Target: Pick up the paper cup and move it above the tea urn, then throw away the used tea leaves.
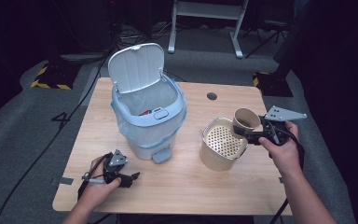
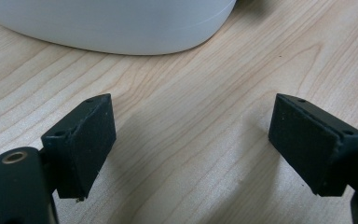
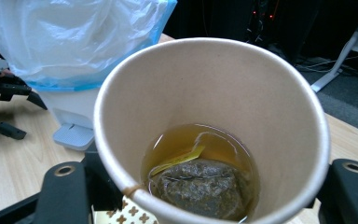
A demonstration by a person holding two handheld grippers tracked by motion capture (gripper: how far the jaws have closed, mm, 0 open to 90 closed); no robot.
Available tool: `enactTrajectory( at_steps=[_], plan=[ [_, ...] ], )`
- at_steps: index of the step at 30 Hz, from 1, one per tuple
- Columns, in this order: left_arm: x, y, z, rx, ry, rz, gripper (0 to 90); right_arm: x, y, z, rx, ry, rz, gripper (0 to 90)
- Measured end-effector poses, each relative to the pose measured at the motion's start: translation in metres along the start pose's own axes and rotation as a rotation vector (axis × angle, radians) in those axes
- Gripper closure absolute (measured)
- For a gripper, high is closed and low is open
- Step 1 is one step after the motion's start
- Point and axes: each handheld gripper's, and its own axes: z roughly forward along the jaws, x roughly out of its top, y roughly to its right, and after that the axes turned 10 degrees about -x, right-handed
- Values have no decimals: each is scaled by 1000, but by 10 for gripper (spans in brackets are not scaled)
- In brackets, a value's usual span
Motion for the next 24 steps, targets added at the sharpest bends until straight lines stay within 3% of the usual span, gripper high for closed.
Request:
enactTrajectory(
  at_steps=[7,16,24],
  plan=[
    [1,0,1,0,1,-1,149,2,3,0,-12,8,-1,314],
    [1,0,1,1,1,1,151,8,2,-2,-44,-8,-93,315],
    [1,0,1,2,1,1,151,11,-2,-5,-124,-18,-263,316]
  ],
)
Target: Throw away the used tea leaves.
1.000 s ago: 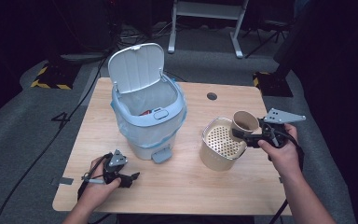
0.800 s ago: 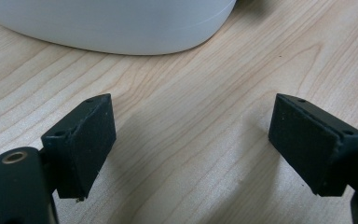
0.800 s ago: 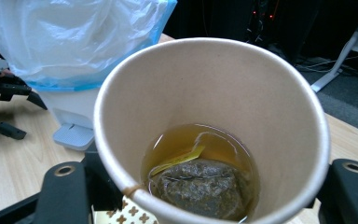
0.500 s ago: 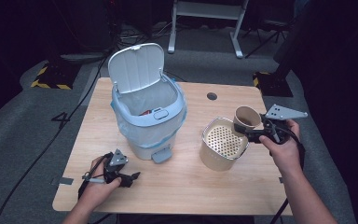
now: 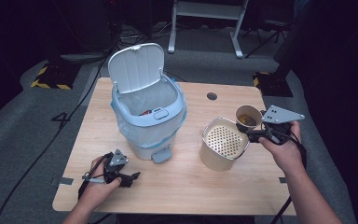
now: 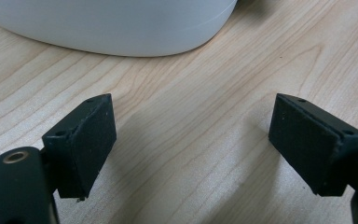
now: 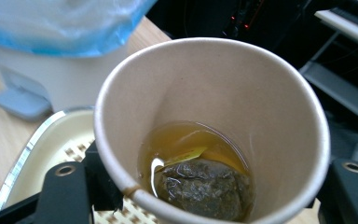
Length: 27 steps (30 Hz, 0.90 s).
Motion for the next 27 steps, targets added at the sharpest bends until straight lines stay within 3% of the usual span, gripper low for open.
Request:
enactTrajectory(
  at_steps=[6,9,10,11,12,16,20,25,27],
  plan=[
    [0,0,0,3,0,2,154,5,-8,0,-75,-33,-195,322],
    [0,0,0,2,1,0,155,8,-15,0,-114,-60,-338,325],
    [0,0,0,2,1,1,156,9,-17,0,-116,-67,-371,326],
    [0,0,0,2,1,1,155,9,-17,0,-116,-67,-371,326],
    [0,0,0,2,1,1,155,11,-21,1,-149,-82,-467,331],
    [0,0,0,2,1,0,155,13,-26,2,-206,-108,-636,332],
    [0,0,0,2,1,1,155,13,-33,3,-266,-139,-795,334],
    [0,0,0,2,1,1,155,12,-39,5,-322,-162,-955,338],
    [0,0,0,2,1,1,155,10,-42,5,-369,-175,-1039,342]
  ],
)
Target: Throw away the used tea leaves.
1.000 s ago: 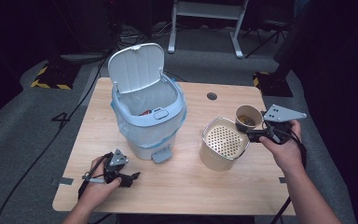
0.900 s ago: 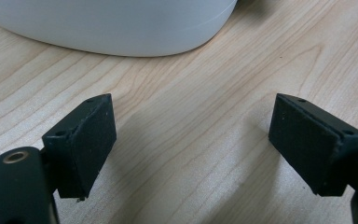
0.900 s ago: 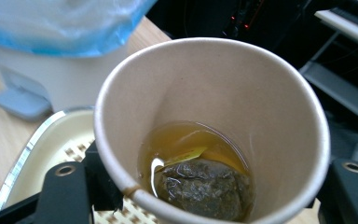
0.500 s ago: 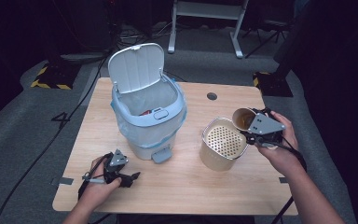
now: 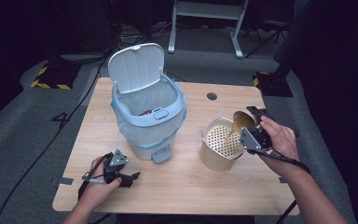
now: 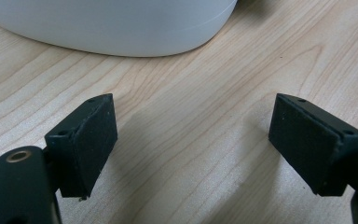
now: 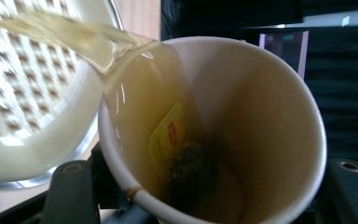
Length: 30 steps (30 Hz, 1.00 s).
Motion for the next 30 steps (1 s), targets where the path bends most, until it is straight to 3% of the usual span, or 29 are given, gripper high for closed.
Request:
enactTrajectory(
  at_steps=[3,6,8,9,15,18,22,26,30],
  plan=[
    [0,0,0,0,0,0,155,3,-4,-2,-54,-25,-100,344],
    [0,0,0,0,0,0,155,7,-8,-4,-120,-47,-234,345],
    [0,0,0,0,0,0,155,8,-8,-4,-129,-49,-252,344],
    [0,0,0,0,0,0,155,10,-11,-5,-172,-58,-345,344],
    [0,0,0,0,0,0,155,16,-18,-6,-256,-86,-547,346],
    [0,0,0,0,0,0,155,20,-25,-7,-331,-120,-700,347],
    [0,0,0,0,0,0,155,24,-31,-7,-388,-142,-851,348],
    [0,0,0,0,0,0,156,26,-35,-8,-422,-152,-939,349],
    [0,0,0,0,0,0,156,28,-38,-8,-453,-162,-993,350]
  ],
)
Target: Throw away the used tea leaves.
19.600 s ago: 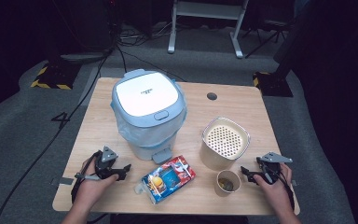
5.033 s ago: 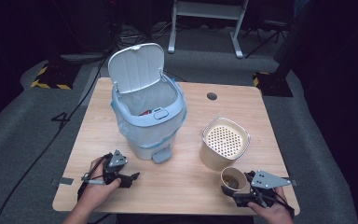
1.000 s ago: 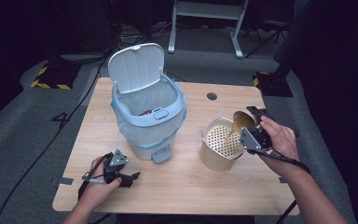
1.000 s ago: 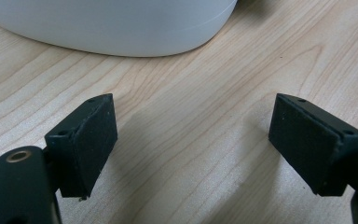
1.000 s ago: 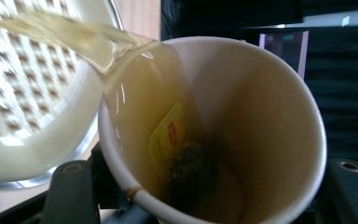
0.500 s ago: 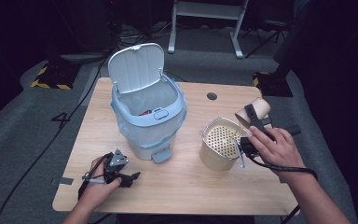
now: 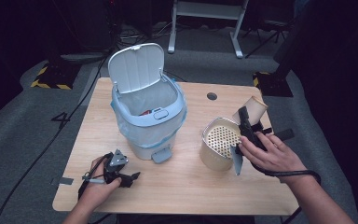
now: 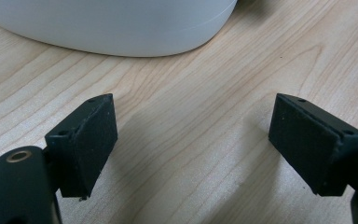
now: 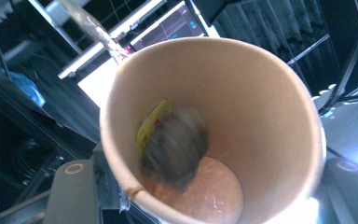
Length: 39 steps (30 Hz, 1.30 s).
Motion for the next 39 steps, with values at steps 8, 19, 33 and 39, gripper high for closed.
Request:
enactTrajectory(
  at_steps=[8,19,33,39],
  plan=[
    [0,0,0,0,0,0,156,-2,5,0,-24,-8,-23,350],
    [0,0,0,-1,0,-1,157,-3,8,1,-32,-8,5,350],
    [0,0,0,-1,0,-1,157,-7,9,1,-25,-18,67,343],
    [0,0,0,0,0,-1,157,-17,8,5,72,13,324,334]
  ],
)
